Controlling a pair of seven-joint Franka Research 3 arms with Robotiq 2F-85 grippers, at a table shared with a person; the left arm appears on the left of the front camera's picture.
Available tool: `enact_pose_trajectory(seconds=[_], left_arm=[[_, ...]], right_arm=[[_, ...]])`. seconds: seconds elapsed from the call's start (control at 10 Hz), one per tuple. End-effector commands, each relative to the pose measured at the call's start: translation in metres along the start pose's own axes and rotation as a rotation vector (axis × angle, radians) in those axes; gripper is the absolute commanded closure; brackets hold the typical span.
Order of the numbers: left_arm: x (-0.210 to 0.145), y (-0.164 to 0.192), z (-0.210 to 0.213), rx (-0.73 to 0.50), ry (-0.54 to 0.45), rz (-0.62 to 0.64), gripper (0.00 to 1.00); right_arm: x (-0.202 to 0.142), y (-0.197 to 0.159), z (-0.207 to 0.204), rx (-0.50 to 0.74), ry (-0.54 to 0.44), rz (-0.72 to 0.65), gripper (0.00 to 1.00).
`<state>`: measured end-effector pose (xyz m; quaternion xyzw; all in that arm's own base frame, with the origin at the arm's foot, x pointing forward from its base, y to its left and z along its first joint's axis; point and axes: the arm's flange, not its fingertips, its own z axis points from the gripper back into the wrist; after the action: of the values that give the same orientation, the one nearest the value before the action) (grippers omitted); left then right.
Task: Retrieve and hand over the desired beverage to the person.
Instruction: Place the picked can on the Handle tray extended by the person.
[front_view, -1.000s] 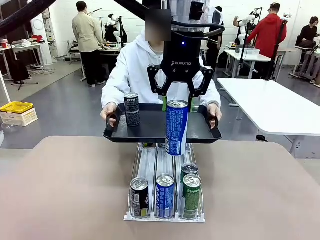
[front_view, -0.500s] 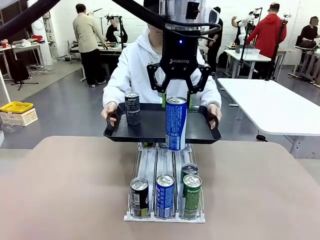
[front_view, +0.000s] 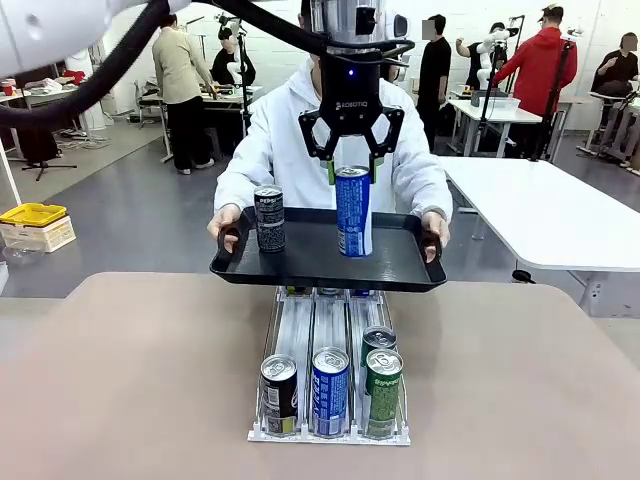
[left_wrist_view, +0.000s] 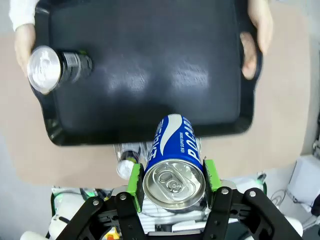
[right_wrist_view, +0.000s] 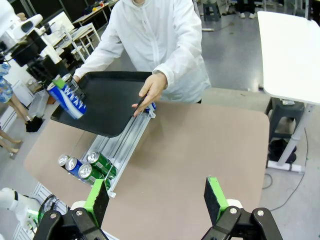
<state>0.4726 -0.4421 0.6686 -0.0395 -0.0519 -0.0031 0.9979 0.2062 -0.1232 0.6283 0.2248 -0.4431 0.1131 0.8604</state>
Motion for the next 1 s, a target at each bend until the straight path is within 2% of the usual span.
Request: enact_pose_trajectory(seconds=[0.0, 0.3, 0.9], left_arm=[[0.038, -0.024, 0.013, 0.060, -0.070, 0.039, 0.42], [0.069, -0.023, 0.002, 0.074, -0.064, 0.030, 0.42], [0.097, -0.019, -0.022, 0.087, 0.004, 0.063, 0.42]], right_arm=[[-0.001, 0.000, -0.002, 0.003, 0.000, -0.001, 0.00], [-0.001, 0.000, -0.002, 0.003, 0.000, -0.001, 0.00], [-0.001, 0.000, -0.002, 0.003, 0.000, -0.001, 0.00]])
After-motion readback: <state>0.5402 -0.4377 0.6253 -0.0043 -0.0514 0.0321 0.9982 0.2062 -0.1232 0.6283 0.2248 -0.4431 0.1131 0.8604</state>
